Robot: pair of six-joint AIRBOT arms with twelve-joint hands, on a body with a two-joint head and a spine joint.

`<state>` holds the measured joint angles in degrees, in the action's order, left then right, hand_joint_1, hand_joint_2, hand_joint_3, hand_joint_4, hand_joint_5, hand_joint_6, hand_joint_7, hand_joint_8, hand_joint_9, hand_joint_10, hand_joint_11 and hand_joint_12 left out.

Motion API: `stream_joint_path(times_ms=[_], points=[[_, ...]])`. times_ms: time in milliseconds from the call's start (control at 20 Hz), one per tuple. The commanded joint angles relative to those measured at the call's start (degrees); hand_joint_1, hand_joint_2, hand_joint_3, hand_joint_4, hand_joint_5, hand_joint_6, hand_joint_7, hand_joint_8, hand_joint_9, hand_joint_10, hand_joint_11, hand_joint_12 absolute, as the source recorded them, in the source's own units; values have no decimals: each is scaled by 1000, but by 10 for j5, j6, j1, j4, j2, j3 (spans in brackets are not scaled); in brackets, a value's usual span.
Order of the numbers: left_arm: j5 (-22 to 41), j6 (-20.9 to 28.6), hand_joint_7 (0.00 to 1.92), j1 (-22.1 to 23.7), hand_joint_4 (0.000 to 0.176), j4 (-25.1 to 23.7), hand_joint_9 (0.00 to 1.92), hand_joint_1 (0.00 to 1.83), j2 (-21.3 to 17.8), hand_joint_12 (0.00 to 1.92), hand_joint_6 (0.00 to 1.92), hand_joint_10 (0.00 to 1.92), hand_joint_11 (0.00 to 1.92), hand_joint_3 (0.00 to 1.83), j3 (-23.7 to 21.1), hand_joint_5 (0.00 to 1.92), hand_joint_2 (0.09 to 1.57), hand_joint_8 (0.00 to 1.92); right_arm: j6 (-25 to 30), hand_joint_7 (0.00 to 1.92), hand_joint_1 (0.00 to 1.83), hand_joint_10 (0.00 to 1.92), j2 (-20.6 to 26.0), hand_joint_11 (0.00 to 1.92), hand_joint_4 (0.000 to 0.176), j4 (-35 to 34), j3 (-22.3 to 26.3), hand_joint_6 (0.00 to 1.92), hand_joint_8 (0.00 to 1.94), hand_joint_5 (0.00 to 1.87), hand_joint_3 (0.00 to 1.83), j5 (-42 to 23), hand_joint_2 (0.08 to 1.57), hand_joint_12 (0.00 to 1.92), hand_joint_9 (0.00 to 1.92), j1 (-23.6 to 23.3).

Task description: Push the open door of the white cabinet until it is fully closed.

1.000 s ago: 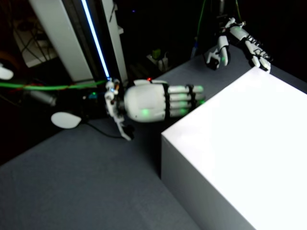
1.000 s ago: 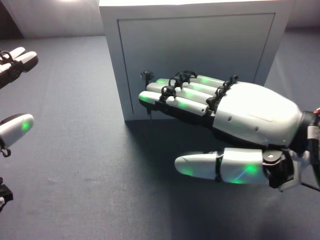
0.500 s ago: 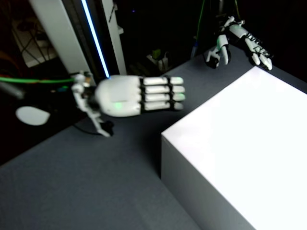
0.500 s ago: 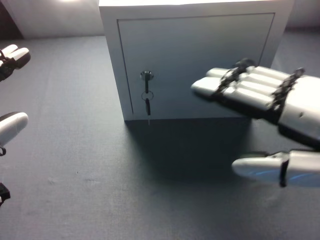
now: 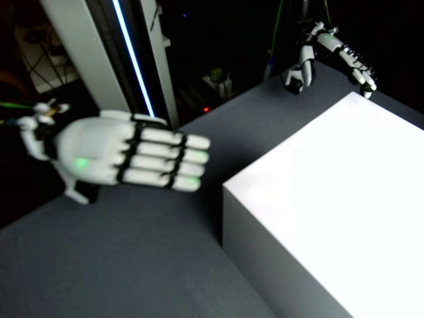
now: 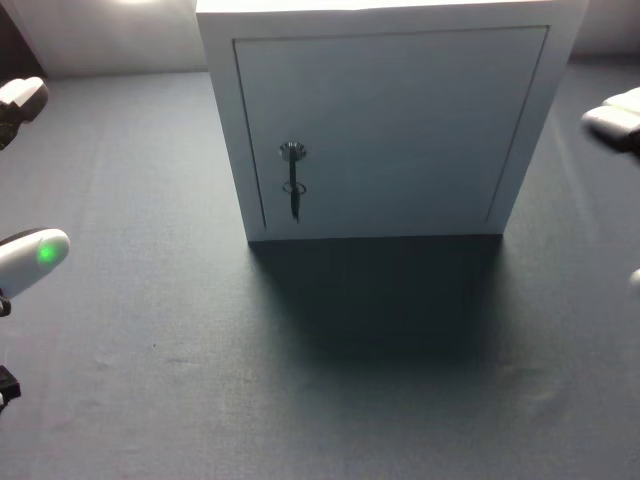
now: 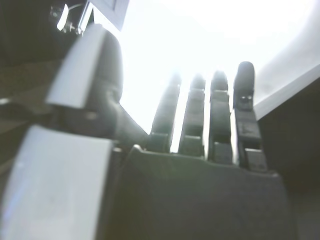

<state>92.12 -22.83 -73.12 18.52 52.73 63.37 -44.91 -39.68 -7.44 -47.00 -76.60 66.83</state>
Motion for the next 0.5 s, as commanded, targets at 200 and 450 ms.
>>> stream_joint_path(times_ms=[200,450], points=[[72,-4,0,10,0,10,0,24,-6,2,0,0,0,0,0,0,1251,0,-11,0,117,0,17,0,0,-78,12,0,0,0,0,-161,1278,0,0,56],[72,-7,0,14,36,10,0,0,-12,0,0,0,0,0,-2,0,1168,0,-18,0,114,0,21,0,57,-106,13,0,0,0,0,-188,1235,0,0,58]])
